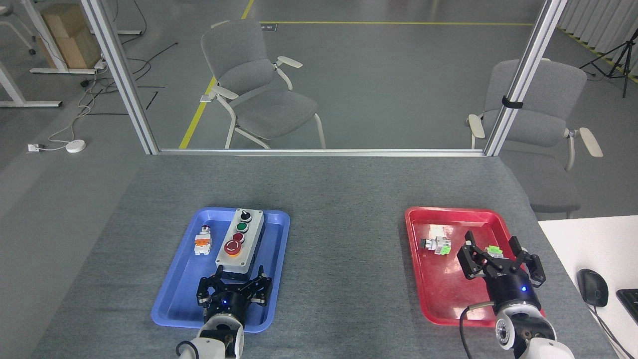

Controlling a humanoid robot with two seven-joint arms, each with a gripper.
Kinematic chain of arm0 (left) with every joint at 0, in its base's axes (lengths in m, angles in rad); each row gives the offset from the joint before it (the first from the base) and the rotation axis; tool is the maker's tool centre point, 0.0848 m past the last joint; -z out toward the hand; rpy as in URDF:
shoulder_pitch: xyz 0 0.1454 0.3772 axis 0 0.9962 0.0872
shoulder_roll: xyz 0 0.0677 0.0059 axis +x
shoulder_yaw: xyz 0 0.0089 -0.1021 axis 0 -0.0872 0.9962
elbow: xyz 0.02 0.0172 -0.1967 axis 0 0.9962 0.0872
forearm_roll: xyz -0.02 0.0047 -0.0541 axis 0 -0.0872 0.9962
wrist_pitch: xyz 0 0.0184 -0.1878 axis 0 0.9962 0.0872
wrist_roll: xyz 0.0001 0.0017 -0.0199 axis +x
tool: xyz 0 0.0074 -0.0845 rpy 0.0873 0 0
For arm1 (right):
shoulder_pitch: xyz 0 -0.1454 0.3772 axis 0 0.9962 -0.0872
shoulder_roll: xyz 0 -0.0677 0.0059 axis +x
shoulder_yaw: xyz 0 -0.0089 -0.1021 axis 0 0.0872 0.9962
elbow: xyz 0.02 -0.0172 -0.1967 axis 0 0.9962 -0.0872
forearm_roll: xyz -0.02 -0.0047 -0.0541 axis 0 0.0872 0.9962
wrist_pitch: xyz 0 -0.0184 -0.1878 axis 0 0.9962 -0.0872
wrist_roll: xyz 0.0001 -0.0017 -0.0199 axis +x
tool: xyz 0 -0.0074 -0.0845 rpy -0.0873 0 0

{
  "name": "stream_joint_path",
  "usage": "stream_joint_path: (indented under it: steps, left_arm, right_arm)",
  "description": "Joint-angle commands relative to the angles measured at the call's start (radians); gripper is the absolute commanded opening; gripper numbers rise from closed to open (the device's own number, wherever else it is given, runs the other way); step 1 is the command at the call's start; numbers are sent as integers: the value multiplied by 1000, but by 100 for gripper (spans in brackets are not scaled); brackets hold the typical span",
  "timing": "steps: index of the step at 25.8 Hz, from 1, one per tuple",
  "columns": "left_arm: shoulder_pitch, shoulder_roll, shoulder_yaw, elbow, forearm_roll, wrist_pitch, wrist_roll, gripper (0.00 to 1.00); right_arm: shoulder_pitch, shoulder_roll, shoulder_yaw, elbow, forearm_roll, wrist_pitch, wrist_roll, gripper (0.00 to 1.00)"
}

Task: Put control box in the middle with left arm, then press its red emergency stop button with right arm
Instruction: 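Close the left gripper on the near end of the grey control box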

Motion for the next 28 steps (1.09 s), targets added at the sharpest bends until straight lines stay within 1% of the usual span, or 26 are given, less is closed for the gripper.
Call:
stream_joint_path:
  steps: [1, 5, 9, 13, 20, 28]
  left_arm:
    - [-24, 1, 0, 43, 0, 7, -1, 99]
    - [-41, 7, 0, 84, -6, 12, 0, 99]
    - [-93, 15, 0, 162, -6, 44, 2, 99]
    - [-118, 15, 0, 204, -4, 45, 8, 99]
    - [-153, 15, 0, 241, 0, 44, 11, 99]
    - [-175, 1, 0, 244, 8, 21, 14, 99]
  right_arm:
    - [0, -1, 0, 0, 0, 0, 0, 99]
    - [0, -1, 0, 0, 0, 0, 0, 99]
    - [0, -1, 0, 0, 0, 0, 0, 99]
    - [-1, -1, 0, 0, 0, 0, -2, 99]
    - [-1, -4, 0, 0, 0, 0, -3, 99]
    - [-1, -5, 0, 0, 0, 0, -5, 99]
